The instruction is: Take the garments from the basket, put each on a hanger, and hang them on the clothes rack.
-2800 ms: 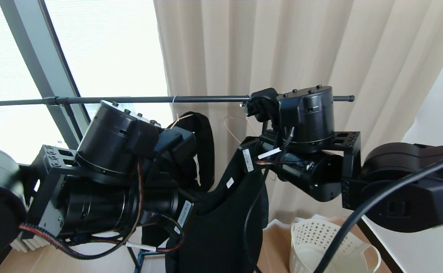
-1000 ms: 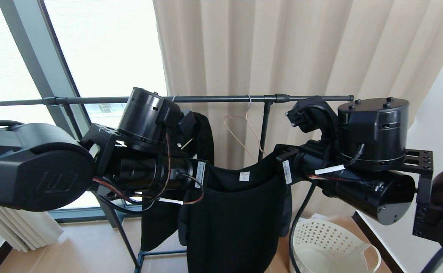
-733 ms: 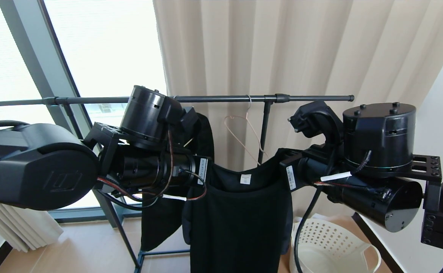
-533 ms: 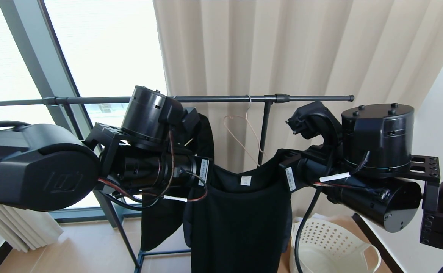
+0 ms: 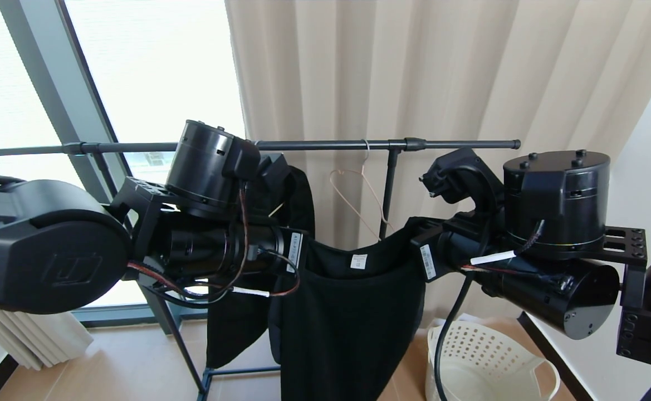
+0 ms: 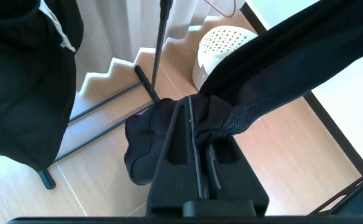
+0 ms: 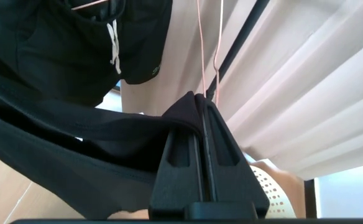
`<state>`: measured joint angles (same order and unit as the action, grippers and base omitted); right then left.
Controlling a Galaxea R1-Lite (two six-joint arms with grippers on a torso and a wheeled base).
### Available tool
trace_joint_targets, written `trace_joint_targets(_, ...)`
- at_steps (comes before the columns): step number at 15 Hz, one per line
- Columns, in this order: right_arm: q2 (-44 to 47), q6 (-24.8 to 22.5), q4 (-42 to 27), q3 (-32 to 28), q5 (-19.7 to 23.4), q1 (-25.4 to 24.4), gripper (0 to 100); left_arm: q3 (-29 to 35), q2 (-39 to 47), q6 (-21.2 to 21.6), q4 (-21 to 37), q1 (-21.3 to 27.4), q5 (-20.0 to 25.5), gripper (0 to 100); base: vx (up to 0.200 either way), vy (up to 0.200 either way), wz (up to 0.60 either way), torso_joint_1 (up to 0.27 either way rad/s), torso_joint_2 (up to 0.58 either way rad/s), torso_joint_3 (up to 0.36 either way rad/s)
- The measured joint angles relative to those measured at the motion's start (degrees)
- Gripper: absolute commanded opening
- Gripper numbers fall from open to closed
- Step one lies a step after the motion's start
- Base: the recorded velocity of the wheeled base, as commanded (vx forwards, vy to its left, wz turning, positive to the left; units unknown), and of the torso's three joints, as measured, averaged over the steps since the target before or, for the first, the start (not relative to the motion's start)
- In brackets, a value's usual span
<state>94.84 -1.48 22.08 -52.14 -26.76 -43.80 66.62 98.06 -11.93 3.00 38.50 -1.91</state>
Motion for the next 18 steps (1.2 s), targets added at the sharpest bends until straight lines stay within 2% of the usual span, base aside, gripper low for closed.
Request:
trace_joint_targets(1,0.0,-0.1,-0.1,0.0,0.0,0.1,0,-0.3,-0.3,0.2,0.0,0.0,0.0,100,0.000,0.000,0.00,0.000,0.00,0.000)
trace_joint_targets(6,-0.2,-1.4,-0.1,0.2,-0.3,2.9,0,-3.8,-3.0,0.3,-0.1,0.1,0.7,100,0.000,0.000,0.00,0.000,0.00,0.000)
trace_joint_targets(7,-0.5,-1.4,-0.2,0.5,-1.6,3.4,0,-5.3,-4.1,0.3,-0.2,0.1,1.9,100,0.000,0.000,0.00,0.000,0.00,0.000)
trace_joint_targets(8,-1.0,-1.5,-0.2,1.3,-3.2,3.6,0,-7.0,-5.6,0.3,-0.2,-0.1,4.9,100,0.000,0.000,0.00,0.000,0.00,0.000)
trace_joint_targets(10,-2.3,-1.9,-0.2,3.4,-4.1,3.8,0,-10.2,-8.8,0.4,-0.2,-0.9,14.3,100,0.000,0.000,0.00,0.000,0.00,0.000)
trace_joint_targets(11,-3.0,-1.9,0.1,4.9,-4.1,3.8,0,-12.2,-10.5,0.4,-0.6,-1.9,17.1,100,0.000,0.000,0.00,0.000,0.00,0.000)
trace_joint_targets(12,-3.6,-2.0,0.2,6.8,-4.2,3.8,0,-13.6,-11.5,0.4,-1.6,-3.0,18.0,100,0.000,0.000,0.00,0.000,0.00,0.000)
trace_joint_targets(15,-4.9,-4.0,0.7,8.9,-4.2,5.1,0,-15.0,-11.3,0.3,-4.1,-5.3,16.7,100,0.000,0.000,0.00,0.000,0.00,0.000)
trace_joint_targets(18,-5.8,-8.9,0.7,9.8,-4.2,8.6,0,-14.3,-8.0,0.3,-7.1,-4.7,11.2,100,0.000,0.000,0.00,0.000,0.00,0.000)
